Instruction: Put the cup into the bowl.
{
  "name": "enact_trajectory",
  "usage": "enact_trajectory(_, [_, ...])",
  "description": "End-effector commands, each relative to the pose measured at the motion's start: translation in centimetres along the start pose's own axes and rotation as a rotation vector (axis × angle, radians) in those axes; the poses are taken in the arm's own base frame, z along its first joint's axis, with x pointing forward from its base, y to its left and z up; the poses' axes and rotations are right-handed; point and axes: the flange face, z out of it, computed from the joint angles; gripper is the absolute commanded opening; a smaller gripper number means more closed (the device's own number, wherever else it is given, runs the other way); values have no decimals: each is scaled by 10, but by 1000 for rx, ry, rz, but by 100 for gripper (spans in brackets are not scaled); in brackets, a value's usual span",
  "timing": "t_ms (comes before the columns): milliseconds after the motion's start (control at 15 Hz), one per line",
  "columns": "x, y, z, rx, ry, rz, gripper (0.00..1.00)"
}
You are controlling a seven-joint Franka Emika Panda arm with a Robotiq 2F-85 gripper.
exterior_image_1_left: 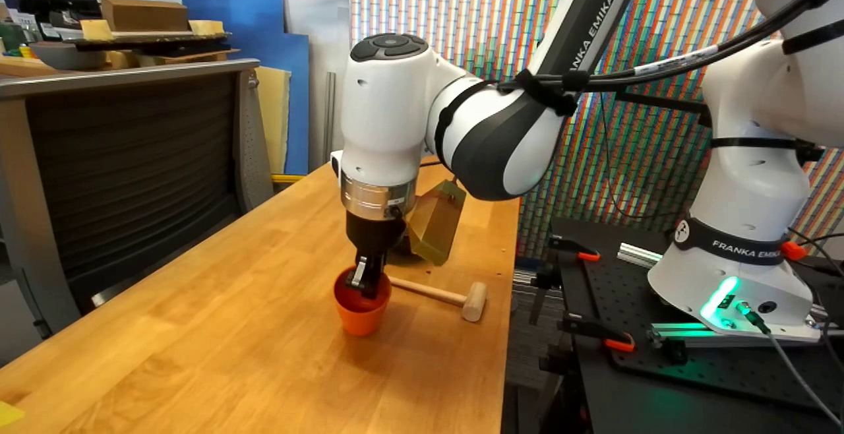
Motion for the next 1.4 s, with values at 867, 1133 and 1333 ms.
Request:
enact_trajectory(867, [-55,222,-40,-76,-102,728,1])
enact_trajectory(1133, [-66,230,0,13,-131,812,1])
enact_trajectory(1333, [-50,223,4,66,-94,815,1])
